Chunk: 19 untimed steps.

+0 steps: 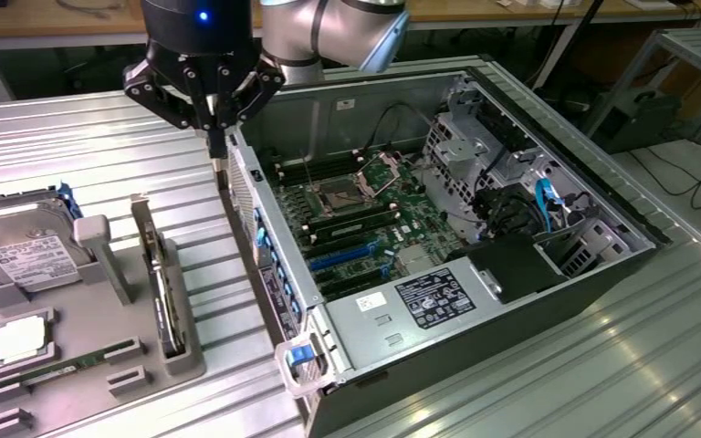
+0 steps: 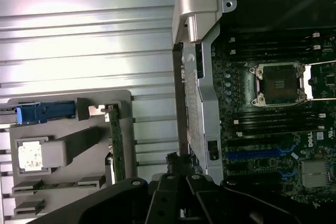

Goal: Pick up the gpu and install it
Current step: 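Reach for the gpu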

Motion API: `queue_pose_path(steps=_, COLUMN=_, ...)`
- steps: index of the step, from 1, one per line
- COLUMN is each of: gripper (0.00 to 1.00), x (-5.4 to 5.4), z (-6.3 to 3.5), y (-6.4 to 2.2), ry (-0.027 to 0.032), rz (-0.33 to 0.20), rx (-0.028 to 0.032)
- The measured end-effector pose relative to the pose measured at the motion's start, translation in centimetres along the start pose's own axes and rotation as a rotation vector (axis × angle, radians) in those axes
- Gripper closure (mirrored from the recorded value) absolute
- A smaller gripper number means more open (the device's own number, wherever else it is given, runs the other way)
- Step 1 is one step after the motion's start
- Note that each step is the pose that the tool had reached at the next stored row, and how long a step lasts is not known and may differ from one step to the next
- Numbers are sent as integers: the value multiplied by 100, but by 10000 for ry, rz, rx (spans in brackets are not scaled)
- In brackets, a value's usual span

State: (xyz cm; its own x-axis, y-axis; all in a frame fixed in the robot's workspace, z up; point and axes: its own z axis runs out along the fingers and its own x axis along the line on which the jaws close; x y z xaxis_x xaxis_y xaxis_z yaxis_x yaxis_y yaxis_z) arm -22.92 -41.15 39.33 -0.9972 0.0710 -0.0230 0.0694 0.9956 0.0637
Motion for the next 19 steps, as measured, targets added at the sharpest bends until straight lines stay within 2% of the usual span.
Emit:
queue_pose_path(steps=5, gripper=89, x=35, z=-3, y=-58, ry=9, rz=-128, rx=-2)
queue_pose_path(steps=19, gripper=89, x=200, z=-6, y=-122, ry=42, rz=-661, rx=-15)
